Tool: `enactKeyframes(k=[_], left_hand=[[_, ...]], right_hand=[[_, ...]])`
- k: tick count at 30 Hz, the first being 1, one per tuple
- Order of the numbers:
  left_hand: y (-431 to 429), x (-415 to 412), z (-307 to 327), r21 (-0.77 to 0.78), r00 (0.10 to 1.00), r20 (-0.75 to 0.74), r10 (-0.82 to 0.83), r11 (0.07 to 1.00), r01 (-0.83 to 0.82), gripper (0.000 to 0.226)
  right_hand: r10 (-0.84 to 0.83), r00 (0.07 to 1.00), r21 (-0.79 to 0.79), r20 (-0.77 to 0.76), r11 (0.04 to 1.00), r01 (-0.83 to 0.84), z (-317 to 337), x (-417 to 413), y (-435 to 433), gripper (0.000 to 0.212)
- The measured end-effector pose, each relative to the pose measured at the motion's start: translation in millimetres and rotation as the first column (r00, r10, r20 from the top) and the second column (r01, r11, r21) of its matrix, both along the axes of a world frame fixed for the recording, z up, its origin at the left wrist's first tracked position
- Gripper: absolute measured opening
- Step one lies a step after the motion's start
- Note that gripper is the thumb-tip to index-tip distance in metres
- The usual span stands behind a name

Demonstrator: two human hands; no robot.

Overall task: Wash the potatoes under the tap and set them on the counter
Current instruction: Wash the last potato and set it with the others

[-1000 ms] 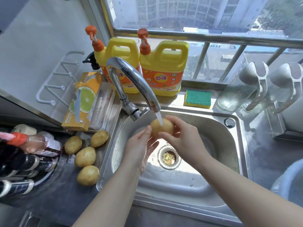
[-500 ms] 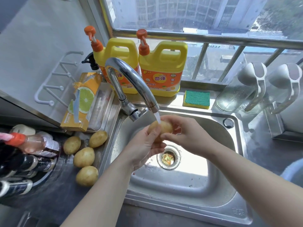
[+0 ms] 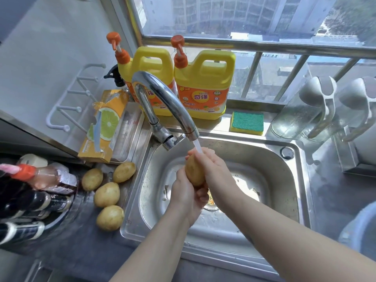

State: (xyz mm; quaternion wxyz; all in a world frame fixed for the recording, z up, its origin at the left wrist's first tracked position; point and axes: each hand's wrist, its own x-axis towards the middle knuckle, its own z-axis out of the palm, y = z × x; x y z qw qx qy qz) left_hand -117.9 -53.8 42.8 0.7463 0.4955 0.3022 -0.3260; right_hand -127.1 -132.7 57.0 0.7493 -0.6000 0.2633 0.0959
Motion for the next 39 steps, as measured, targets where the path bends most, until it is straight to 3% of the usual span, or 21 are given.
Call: enactKeyframes(k=[3,10,16,26,28,32,39], left_hand=[[-0.8,-1.6,1.5,0.054,1.000,-0.016,0.003,0.999,-0.002,0.041],[10.3,6.8,3.7,0.045,0.990,-0.137,-0.032,0.998,0.039,0.040],[15.2,10.7,1.4,0.033,0.981,-0.176,-0.085,0.995,0.092,0.039],[8.7,12.3,7.5,0.093,0.987,-0.130,-0.100,0.989,0.112,0.041],[6.8,12.6,8.2,0.079,0.988,-0.109,-0.109,0.990,0.118,0.049],[3.3,11.6,9.9,0.104,0.983,0.043,-0.177,0.980,0.172,0.064],[5.0,4.7,12.1,0.118,0.944,0.219,-0.247,0.967,0.225,0.053]], right_hand=[[-0.024,1.000,0.051,-0.019,0.998,0.025,-0.2,7.1,-6.6,0.029],[0.179,0.982,0.272,0.063,0.943,-0.189,-3.8,-0.1,-29.0,0.033],[0.258,0.965,0.287,0.045,0.922,-0.260,-2.7,5.6,-41.3,0.034],[0.189,0.981,0.248,0.044,0.949,-0.194,-5.1,10.4,-38.2,0.027],[0.144,0.989,0.224,0.045,0.963,-0.151,-6.7,10.3,-36.6,0.024],[0.080,0.994,0.167,0.073,0.982,-0.091,-11.5,12.3,-35.3,0.037],[0.114,0.980,0.137,0.162,0.981,-0.137,-13.4,9.9,-36.2,0.037]])
